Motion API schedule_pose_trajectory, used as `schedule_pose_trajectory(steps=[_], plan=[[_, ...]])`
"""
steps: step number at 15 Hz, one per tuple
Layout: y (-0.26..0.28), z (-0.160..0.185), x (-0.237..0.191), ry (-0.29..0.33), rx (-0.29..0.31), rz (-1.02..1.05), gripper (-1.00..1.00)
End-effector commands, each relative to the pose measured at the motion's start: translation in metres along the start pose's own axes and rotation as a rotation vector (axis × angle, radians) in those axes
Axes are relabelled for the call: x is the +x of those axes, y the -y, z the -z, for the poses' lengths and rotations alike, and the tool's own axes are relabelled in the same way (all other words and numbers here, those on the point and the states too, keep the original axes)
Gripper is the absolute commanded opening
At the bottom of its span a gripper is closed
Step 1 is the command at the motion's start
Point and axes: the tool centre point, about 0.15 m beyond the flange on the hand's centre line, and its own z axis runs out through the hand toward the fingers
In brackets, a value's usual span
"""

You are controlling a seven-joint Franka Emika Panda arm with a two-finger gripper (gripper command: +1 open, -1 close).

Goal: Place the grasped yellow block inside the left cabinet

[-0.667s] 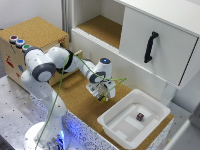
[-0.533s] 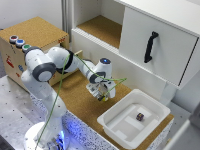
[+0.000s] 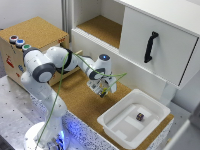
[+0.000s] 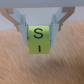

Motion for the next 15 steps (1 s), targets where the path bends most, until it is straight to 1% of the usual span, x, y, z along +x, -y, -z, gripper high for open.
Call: schedule_pose_trajectory(steps=[1, 2, 5, 9, 12, 14, 15], plan=[[0.078, 0.074, 0.079, -0.148, 0.079, 0.137, -1.0], [0.092, 0.086, 0.093, -0.179, 0.097, 0.156, -1.0], [0.134, 0.111, 0.125, -0.235, 0.137, 0.229, -1.0], [0.179, 0.129, 0.164, -0.31, 0.178, 0.283, -1.0], [0.194, 0.138, 0.197, -0.355, 0.169, 0.294, -1.0], [0.195, 0.137, 0.221, -0.364, 0.145, 0.273, -1.0], [0.192, 0.132, 0.23, -0.358, 0.141, 0.251, -1.0]])
